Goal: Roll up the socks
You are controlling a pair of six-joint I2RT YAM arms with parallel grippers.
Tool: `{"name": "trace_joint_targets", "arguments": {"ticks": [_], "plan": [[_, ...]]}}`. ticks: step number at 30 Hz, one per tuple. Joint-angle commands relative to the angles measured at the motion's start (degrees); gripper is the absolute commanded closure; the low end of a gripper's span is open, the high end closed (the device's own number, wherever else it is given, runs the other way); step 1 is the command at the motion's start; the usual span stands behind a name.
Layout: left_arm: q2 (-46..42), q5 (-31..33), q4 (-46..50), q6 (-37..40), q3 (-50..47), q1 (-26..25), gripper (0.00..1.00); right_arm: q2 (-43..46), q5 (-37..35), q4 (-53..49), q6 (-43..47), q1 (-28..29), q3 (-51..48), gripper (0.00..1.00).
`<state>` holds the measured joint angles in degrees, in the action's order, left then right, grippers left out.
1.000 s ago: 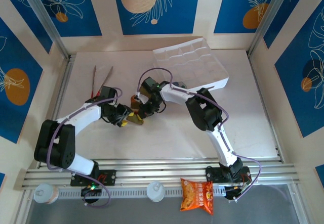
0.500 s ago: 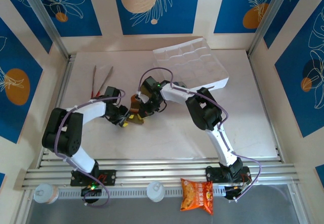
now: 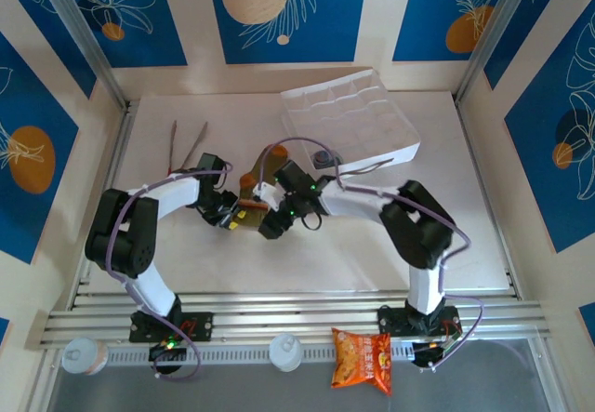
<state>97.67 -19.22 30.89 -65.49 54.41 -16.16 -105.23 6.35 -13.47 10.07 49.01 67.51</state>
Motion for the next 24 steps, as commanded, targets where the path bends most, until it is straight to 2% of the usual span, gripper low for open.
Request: {"name": "trace_joint_targets", "arguments": {"ticks": [1,6,9,12,16,21,24], "plan": [[2.76,4.14,7.12,0.37,0.07,-0.25,0.72,1.81,-12.11,8.15,14.5,3.18,-2.15,0.37],[4.46,3.61,8.54,1.54,2.23,0.0,0.71,-0.74,-22.73,12.29,24.5,7.57,-3.29,0.36],[5.72,2.76,8.9,1.82,2.88,0.24,0.71,-3.79,-26.41,14.45,27.55,8.44,-1.67,0.37],[6.95,1.66,9.53,2.25,3.61,0.65,0.71,-6.65,-28.2,15.38,29.6,8.77,0.71,0.38],[8.22,0.45,10.75,3.17,4.92,1.35,0.7,-8.82,-26.99,14.52,29.68,8.49,3.17,0.41],[9.83,-1.36,11.86,4.43,6.29,2.01,0.69,-10.84,-26.44,13.37,27.39,8.16,4.41,0.5],[10.28,-2.17,12.34,4.92,6.84,2.28,0.69,-11.88,-25.76,11.28,25.76,8.02,5.11,0.64]]}}
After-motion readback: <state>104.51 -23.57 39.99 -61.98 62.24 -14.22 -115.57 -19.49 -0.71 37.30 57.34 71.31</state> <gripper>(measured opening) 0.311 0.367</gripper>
